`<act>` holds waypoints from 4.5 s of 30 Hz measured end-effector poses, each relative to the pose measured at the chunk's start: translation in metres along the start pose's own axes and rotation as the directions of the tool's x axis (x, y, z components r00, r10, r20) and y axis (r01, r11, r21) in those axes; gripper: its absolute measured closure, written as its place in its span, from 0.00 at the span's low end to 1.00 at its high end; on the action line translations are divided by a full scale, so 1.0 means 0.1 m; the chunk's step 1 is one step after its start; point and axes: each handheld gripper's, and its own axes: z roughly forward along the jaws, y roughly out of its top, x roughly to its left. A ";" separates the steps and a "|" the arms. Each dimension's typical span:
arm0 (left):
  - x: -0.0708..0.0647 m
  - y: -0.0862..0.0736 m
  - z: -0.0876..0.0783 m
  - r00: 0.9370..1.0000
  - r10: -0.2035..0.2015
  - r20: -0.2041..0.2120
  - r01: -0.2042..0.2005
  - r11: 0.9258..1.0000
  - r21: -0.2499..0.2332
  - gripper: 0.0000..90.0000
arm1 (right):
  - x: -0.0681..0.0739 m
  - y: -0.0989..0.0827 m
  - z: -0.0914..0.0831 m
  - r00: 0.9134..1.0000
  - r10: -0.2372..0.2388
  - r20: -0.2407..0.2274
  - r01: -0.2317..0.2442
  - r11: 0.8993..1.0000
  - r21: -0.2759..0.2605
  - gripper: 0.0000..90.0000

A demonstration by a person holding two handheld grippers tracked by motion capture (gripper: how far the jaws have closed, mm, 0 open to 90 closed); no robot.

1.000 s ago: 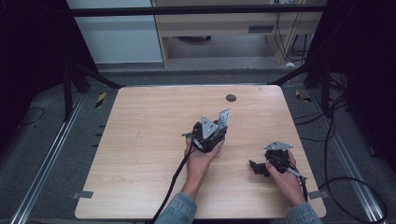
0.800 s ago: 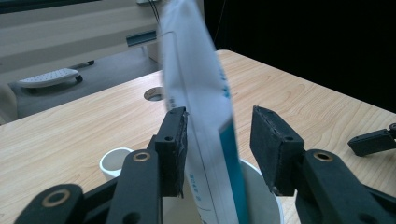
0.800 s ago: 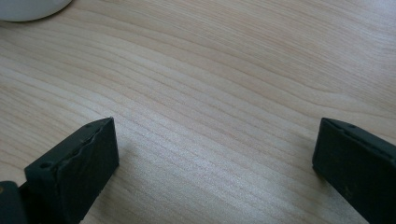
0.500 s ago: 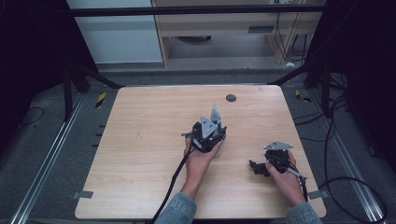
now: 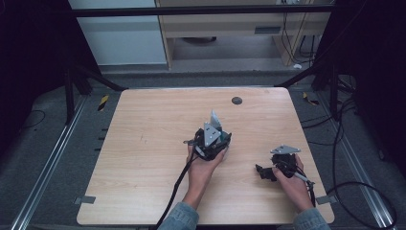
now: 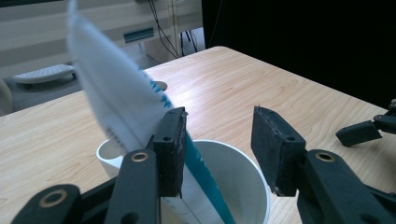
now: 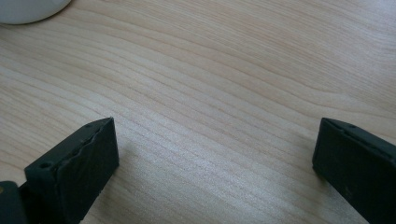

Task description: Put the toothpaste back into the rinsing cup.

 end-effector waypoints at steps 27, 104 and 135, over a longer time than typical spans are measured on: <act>-0.01 0.04 -0.20 0.999 -0.003 0.041 0.000 0.997 0.076 0.43 | 0.00 0.00 0.00 1.000 -0.002 0.001 0.002 1.000 0.001 0.01; 1.88 -0.93 -1.00 0.960 -0.062 -0.273 0.180 0.883 0.433 0.06 | 0.01 -0.01 -0.01 1.000 0.005 0.006 -0.005 1.000 0.000 0.01; 2.18 -1.30 -0.98 0.938 -0.141 -0.316 0.265 0.879 0.395 0.00 | 0.01 -0.01 -0.01 1.000 0.005 0.005 -0.005 1.000 -0.001 0.01</act>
